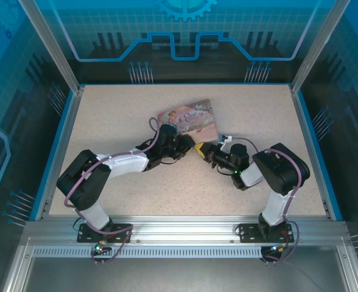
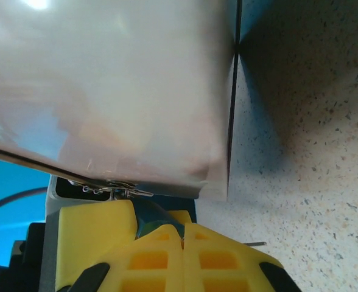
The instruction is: Unlock the padlock with the key
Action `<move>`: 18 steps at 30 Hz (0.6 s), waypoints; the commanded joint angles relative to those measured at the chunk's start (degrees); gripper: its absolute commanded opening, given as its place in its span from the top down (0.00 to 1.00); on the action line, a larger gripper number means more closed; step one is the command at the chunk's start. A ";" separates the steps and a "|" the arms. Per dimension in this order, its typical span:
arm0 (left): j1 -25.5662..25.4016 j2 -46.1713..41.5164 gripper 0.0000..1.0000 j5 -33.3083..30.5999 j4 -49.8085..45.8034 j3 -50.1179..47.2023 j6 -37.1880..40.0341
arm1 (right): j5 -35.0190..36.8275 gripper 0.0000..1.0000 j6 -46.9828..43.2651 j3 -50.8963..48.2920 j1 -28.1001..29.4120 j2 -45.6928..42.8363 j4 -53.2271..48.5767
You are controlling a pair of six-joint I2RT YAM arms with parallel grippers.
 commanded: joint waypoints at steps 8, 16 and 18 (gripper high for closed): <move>-1.03 -0.39 1.00 3.55 5.84 -0.93 -1.39 | 5.21 0.94 12.50 1.29 2.99 1.77 3.69; -0.99 -0.34 1.00 3.36 5.56 -0.96 -0.70 | 7.52 0.93 18.84 2.34 4.16 2.18 3.69; -1.02 -0.25 1.00 3.37 5.73 -1.05 -0.78 | 8.03 0.93 20.54 3.03 4.63 2.50 3.69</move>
